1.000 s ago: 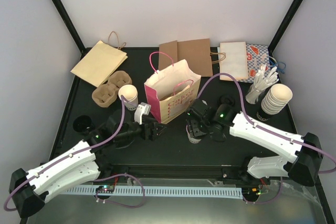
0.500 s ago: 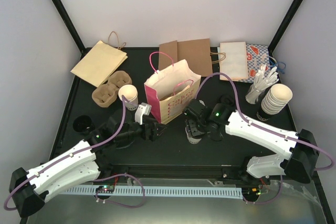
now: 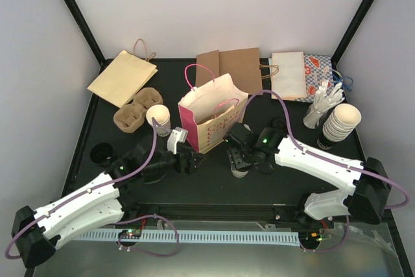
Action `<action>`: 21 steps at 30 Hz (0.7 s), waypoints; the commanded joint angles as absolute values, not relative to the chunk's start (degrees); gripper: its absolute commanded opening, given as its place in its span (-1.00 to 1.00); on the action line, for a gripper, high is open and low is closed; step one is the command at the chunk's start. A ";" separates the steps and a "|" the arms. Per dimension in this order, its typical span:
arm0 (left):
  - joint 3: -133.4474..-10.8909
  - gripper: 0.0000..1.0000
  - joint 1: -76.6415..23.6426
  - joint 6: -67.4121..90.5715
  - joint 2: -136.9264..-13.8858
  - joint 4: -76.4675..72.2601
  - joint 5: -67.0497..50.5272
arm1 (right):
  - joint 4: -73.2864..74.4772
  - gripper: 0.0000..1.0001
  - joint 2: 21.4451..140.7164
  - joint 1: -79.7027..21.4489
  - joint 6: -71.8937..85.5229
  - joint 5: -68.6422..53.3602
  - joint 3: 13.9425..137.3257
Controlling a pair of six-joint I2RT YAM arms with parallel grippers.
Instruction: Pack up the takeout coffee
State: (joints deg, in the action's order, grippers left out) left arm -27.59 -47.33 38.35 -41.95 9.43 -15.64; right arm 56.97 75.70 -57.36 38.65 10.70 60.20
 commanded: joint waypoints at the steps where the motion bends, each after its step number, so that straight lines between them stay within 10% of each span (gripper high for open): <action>1: -28.21 0.98 -47.55 38.19 -42.51 8.00 -16.59 | 57.98 0.48 78.23 -57.74 37.64 11.35 60.98; 21: -28.73 0.97 -47.55 36.70 -41.92 9.49 -15.20 | 57.61 0.36 84.78 -58.07 35.84 4.64 50.30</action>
